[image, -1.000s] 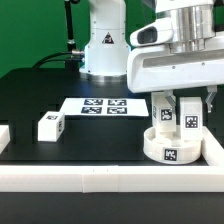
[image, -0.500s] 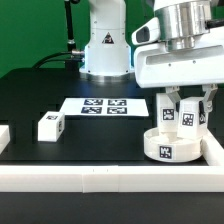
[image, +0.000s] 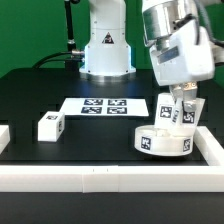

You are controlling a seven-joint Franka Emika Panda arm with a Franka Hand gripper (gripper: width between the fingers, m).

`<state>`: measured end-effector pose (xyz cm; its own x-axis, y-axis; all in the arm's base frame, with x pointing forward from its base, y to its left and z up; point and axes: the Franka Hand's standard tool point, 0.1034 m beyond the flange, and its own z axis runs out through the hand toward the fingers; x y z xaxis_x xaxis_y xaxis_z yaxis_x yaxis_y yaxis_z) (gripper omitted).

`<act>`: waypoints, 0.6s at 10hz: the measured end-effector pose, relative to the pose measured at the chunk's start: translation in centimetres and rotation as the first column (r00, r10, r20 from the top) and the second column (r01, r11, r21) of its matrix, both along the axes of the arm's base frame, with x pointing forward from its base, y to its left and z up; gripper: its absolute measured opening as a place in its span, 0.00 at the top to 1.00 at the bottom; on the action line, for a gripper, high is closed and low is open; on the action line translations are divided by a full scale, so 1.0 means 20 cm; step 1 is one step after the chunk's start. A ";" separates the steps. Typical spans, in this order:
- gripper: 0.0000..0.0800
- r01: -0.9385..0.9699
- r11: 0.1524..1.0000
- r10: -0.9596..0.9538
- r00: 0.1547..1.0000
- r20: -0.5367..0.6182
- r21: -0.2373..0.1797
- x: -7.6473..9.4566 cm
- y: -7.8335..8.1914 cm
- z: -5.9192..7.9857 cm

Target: Assemble stool

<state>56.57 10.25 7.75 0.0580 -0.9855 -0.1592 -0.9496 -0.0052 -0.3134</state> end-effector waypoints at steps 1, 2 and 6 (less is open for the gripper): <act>0.58 0.155 0.986 -0.155 0.988 -0.015 0.055 -0.01 -0.01 -0.01; 0.58 0.245 0.966 -0.244 0.969 -0.024 0.084 -0.02 -0.03 -0.01; 0.58 0.560 0.813 -0.558 0.828 -0.061 0.158 -0.05 -0.06 -0.03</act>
Offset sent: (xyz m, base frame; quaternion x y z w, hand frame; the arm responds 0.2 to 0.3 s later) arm -0.0029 0.0070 -0.0067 0.0148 -0.0299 0.2943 0.9551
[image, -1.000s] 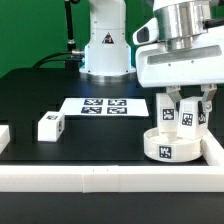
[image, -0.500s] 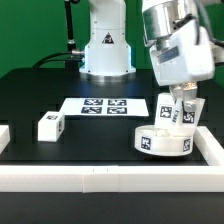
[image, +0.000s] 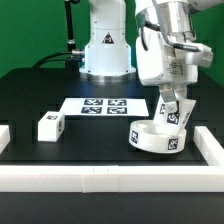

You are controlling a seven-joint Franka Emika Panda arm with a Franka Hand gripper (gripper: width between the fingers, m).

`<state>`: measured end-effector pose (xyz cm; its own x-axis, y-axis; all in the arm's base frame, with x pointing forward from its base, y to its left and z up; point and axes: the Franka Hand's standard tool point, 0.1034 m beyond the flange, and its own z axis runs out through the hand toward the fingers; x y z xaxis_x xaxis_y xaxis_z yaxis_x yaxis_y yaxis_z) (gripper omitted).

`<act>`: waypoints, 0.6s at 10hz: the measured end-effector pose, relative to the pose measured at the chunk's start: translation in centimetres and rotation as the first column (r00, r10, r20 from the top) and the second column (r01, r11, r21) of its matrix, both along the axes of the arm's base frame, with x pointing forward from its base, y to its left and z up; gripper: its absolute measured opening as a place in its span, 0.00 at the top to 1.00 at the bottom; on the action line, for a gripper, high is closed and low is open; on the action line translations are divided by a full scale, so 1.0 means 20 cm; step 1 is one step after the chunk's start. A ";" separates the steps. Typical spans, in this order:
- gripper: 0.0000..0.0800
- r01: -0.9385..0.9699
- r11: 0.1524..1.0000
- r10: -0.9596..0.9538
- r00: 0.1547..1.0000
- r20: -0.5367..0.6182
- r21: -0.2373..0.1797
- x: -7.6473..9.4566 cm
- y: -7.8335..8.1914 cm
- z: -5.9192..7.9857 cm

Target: Assemble stool

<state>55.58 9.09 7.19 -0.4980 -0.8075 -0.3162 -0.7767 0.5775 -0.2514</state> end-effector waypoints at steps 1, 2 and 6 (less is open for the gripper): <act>0.58 0.108 0.994 -0.108 0.994 0.000 0.019 -0.01 -0.02 0.00; 0.58 0.187 0.982 -0.187 0.982 -0.003 0.032 -0.03 -0.03 -0.01; 0.34 0.222 0.975 -0.222 0.975 0.015 0.034 -0.03 -0.09 0.05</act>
Offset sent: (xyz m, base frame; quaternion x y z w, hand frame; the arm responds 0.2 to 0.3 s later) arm 0.0000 0.0000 0.0000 0.0000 0.0000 0.1790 0.9838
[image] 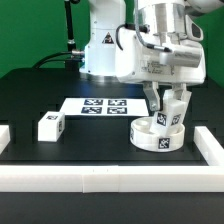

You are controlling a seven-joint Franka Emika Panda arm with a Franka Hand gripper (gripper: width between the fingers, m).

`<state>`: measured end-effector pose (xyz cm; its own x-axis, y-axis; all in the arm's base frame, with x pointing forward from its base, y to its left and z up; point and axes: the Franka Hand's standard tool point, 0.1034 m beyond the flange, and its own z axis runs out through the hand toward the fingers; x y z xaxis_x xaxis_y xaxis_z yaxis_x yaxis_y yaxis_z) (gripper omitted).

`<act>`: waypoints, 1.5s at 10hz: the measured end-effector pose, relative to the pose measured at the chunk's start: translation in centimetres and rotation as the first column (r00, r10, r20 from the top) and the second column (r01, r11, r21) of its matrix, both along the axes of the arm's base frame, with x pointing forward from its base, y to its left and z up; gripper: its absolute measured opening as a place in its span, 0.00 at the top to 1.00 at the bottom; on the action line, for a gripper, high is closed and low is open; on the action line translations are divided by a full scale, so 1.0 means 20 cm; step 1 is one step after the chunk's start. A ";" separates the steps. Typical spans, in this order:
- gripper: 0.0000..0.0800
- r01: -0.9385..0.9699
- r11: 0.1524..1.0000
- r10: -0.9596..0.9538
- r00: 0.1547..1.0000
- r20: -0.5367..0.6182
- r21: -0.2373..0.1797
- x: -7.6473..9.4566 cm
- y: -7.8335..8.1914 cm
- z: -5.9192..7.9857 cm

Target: Assemble stool

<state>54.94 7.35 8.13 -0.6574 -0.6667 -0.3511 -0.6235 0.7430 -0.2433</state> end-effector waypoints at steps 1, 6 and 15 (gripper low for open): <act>0.34 -0.017 1.000 0.018 1.000 0.014 -0.010 0.01 -0.02 0.04; 0.19 -0.123 0.985 0.128 0.991 0.035 -0.118 -0.04 -0.28 0.17; 0.19 -0.268 0.937 0.267 0.963 -0.035 -0.225 -0.12 -0.56 0.10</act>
Offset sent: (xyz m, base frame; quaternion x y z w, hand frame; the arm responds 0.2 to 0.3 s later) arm -0.0018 -0.0314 0.0491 0.0164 0.0021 -0.0713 0.9973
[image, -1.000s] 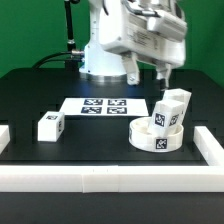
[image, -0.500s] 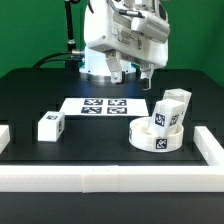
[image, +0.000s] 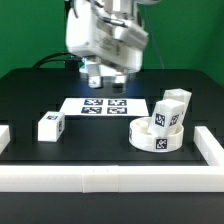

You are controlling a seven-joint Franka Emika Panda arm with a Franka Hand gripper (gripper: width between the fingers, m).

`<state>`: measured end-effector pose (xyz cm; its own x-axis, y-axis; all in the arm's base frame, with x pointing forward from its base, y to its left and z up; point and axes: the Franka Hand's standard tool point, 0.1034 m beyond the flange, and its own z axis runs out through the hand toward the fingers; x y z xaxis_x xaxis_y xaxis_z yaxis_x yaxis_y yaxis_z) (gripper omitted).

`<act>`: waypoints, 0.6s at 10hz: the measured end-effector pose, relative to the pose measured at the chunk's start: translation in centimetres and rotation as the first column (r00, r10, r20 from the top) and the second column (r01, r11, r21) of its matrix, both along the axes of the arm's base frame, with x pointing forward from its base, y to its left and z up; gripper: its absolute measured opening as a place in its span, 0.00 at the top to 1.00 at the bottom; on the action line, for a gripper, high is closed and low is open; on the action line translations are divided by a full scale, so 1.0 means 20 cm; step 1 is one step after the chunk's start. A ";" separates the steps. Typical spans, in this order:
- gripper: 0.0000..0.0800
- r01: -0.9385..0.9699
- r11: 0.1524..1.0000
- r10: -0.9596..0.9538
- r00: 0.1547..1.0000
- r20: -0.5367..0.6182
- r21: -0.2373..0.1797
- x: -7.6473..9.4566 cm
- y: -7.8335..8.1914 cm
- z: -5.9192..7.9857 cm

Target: Assemble stool

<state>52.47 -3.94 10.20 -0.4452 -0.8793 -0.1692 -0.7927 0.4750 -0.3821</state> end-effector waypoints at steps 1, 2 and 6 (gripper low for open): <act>0.19 -0.027 0.999 0.027 1.000 -0.004 -0.032 0.00 -0.08 0.00; 0.19 -0.051 0.997 0.051 0.999 -0.006 -0.053 0.00 -0.11 0.00; 0.19 -0.393 0.900 0.380 0.919 -0.105 -0.189 -0.02 -0.09 -0.10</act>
Offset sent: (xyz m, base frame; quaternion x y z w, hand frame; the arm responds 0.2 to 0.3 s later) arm 0.0000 0.0000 0.0000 0.0000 0.0000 0.0000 1.0000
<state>52.12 -5.67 8.24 -0.0674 -0.9966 0.0480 -0.9239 0.0442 -0.3800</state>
